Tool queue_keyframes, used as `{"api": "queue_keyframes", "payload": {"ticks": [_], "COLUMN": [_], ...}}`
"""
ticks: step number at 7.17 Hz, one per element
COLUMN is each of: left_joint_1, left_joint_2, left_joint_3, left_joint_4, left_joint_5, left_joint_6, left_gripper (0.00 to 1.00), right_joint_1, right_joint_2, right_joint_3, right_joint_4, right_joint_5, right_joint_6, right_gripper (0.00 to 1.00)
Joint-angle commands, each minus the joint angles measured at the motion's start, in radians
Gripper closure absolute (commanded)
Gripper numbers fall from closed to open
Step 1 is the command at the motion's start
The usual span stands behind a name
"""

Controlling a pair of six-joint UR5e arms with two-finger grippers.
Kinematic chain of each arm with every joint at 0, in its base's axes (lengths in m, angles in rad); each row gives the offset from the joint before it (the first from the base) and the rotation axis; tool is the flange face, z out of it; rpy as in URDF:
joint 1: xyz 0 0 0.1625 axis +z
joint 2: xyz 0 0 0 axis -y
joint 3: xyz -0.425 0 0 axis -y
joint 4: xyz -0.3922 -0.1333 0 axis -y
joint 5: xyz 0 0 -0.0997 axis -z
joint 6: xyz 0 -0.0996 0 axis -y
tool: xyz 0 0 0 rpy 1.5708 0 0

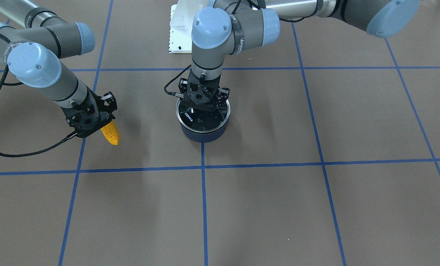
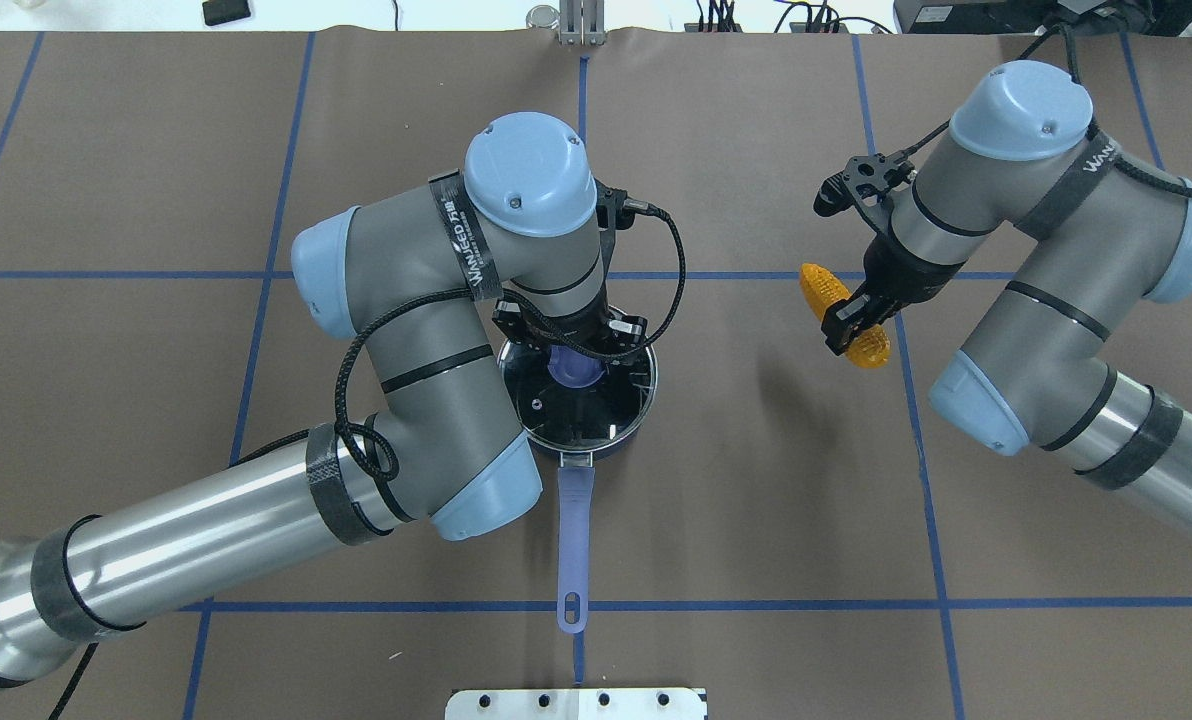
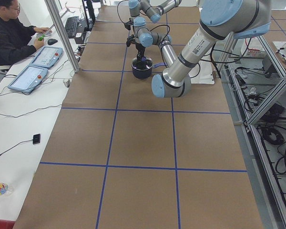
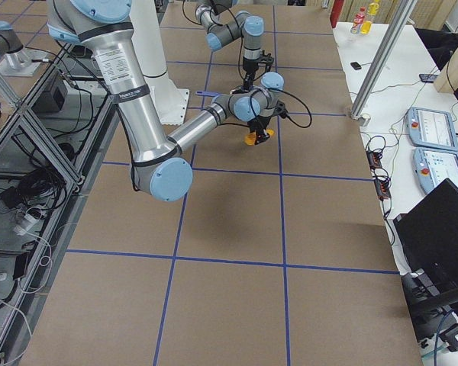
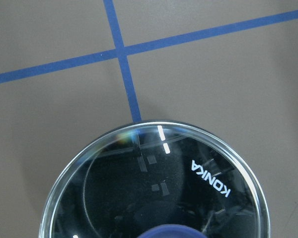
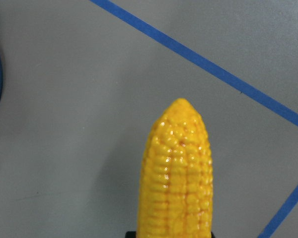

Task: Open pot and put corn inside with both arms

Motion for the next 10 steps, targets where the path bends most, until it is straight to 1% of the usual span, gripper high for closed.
{"api": "queue_keyframes", "payload": {"ticks": [1, 2, 3, 4, 5, 6, 7, 8, 10], "left_joint_1": [-0.002, -0.014, -0.028, -0.045, -0.066, -0.091, -0.115, -0.176, -0.247], "left_joint_2": [0.006, 0.007, 0.017, 0.033, 0.046, 0.053, 0.082, 0.122, 0.170], "left_joint_3": [-0.019, -0.029, -0.032, -0.051, -0.061, -0.076, -0.107, -0.131, -0.141], "left_joint_4": [0.004, 0.005, 0.005, 0.005, 0.005, 0.008, 0.034, 0.039, 0.039], "left_joint_5": [-0.001, -0.001, -0.006, -0.009, -0.014, -0.015, -0.039, -0.094, -0.118], "left_joint_6": [0.000, 0.001, 0.006, 0.013, 0.015, 0.032, 0.076, 0.133, 0.237], "left_gripper": [0.50, 0.50, 0.50, 0.53, 0.55, 0.55, 0.55, 0.55, 0.55], "right_joint_1": [-0.005, -0.014, -0.043, -0.072, -0.100, -0.126, -0.149, -0.179, -0.247], "right_joint_2": [0.009, 0.028, 0.055, 0.093, 0.113, 0.130, 0.153, 0.191, 0.248], "right_joint_3": [0.002, 0.003, 0.005, 0.006, 0.011, 0.012, 0.012, 0.011, -0.003], "right_joint_4": [0.000, 0.000, 0.000, 0.001, 0.003, 0.003, 0.004, 0.004, 0.001], "right_joint_5": [0.001, 0.001, 0.001, 0.000, -0.008, -0.032, -0.036, -0.052, -0.103], "right_joint_6": [0.001, 0.003, 0.059, 0.098, 0.141, 0.158, 0.181, 0.240, 0.302], "right_gripper": [0.74, 0.74, 0.74, 0.74, 0.74, 0.74, 0.74, 0.74, 0.74]}}
